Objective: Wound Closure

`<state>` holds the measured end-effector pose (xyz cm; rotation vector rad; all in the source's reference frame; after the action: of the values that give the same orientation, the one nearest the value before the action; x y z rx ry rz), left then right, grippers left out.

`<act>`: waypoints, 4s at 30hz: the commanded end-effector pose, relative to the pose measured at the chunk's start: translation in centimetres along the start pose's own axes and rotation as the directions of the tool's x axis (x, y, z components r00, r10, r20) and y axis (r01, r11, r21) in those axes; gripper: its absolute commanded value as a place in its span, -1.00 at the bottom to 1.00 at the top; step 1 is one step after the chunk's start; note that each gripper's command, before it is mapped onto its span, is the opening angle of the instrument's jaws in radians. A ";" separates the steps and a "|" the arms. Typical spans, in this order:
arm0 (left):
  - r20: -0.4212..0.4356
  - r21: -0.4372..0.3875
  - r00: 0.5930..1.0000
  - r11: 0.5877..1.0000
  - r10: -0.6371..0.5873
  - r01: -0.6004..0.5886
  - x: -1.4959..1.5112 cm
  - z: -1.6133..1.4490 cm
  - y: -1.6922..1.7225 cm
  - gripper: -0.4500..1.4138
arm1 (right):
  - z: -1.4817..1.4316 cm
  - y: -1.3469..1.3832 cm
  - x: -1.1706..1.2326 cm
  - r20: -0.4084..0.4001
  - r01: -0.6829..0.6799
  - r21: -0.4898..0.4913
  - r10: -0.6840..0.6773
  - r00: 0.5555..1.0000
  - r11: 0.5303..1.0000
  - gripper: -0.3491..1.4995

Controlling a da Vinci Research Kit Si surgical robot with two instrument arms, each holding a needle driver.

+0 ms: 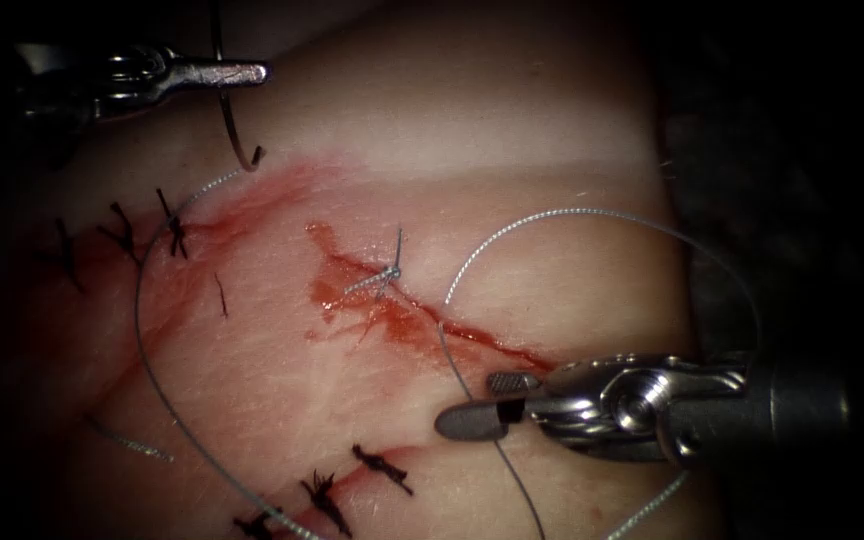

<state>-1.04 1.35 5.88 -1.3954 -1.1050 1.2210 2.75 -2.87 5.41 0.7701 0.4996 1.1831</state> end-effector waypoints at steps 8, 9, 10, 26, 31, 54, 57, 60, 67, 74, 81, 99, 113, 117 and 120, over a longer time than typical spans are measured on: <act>0.045 -0.032 0.999 0.999 0.014 -0.012 -0.09 0.15 -0.01 -1.00 | 0.29 0.14 0.05 -0.006 0.011 -0.024 -0.011 1.000 1.000 0.20; 0.048 -0.035 0.999 0.999 0.014 -0.012 -0.09 0.16 -0.01 -1.00 | 0.30 0.15 0.07 -0.006 0.009 -0.046 -0.009 1.000 0.999 0.20; 0.051 -0.033 0.999 0.999 0.013 -0.011 -0.09 0.16 0.00 -1.00 | 0.30 0.17 0.09 -0.005 0.014 -0.062 -0.014 1.000 0.998 0.20; 0.060 -0.014 0.998 1.000 0.012 -0.011 -0.10 0.17 -0.01 -1.00 | 0.39 0.33 0.14 -0.046 0.052 -0.140 -0.059 0.997 0.989 0.13; 0.063 -0.013 0.998 1.000 0.029 -0.028 -0.10 0.17 -0.01 -1.00 | 0.55 0.51 0.11 -0.046 0.065 -0.167 -0.073 0.996 0.984 0.09; 0.086 0.006 0.996 0.999 0.037 -0.037 -0.13 0.18 -0.03 -1.00 | -0.21 0.47 -0.23 0.098 0.106 -0.150 -0.092 0.991 0.983 -1.00; 0.090 0.010 0.995 0.999 0.037 -0.038 -0.14 0.18 -0.04 -1.00 | -0.43 0.57 -0.38 0.175 0.112 -0.150 -0.085 0.981 0.982 -1.00; 0.093 0.012 0.995 0.999 0.037 -0.038 -0.14 0.18 -0.04 -1.00 | -0.71 0.67 -0.52 0.256 0.121 -0.155 -0.078 0.964 0.980 -1.00; 0.092 0.014 0.995 0.999 0.037 -0.038 -0.13 0.17 -0.05 -1.00 | -1.27 0.91 -0.76 0.410 0.124 -0.154 -0.051 0.911 0.980 -1.00; 0.094 0.015 0.995 0.999 0.037 -0.038 -0.13 0.17 -0.05 -1.00 | -1.71 1.09 -0.94 0.474 0.096 -0.160 -0.009 0.880 0.983 -1.00; 0.094 0.015 0.995 0.999 0.036 -0.038 -0.13 0.17 -0.04 -1.00 | -2.07 1.08 -0.88 0.521 0.125 -0.194 -0.005 0.853 0.973 -1.00; 0.187 -0.138 0.982 0.990 0.007 0.020 -0.15 0.34 0.44 -1.00 | -1.39 0.66 0.03 0.194 0.384 -0.089 -0.362 0.912 0.919 0.58; 0.432 -0.328 0.896 0.907 -0.104 0.264 -0.82 0.62 1.07 -1.00 | -0.28 0.48 0.37 -0.004 0.200 -0.044 -0.200 0.980 0.979 0.22; 0.479 -0.343 0.873 0.895 -0.094 0.285 -0.93 0.65 1.04 -1.00 | -0.17 0.33 0.35 -0.023 0.138 -0.033 -0.139 0.990 0.990 0.13; 0.481 -0.342 0.872 0.895 -0.095 0.286 -0.92 0.65 0.99 -1.00 | -0.07 0.21 0.33 -0.030 0.092 -0.039 -0.093 0.995 0.995 0.13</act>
<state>-1.69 0.37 4.95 -1.2744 -1.8747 1.2471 2.57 -2.47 5.52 0.6896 0.5289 1.1266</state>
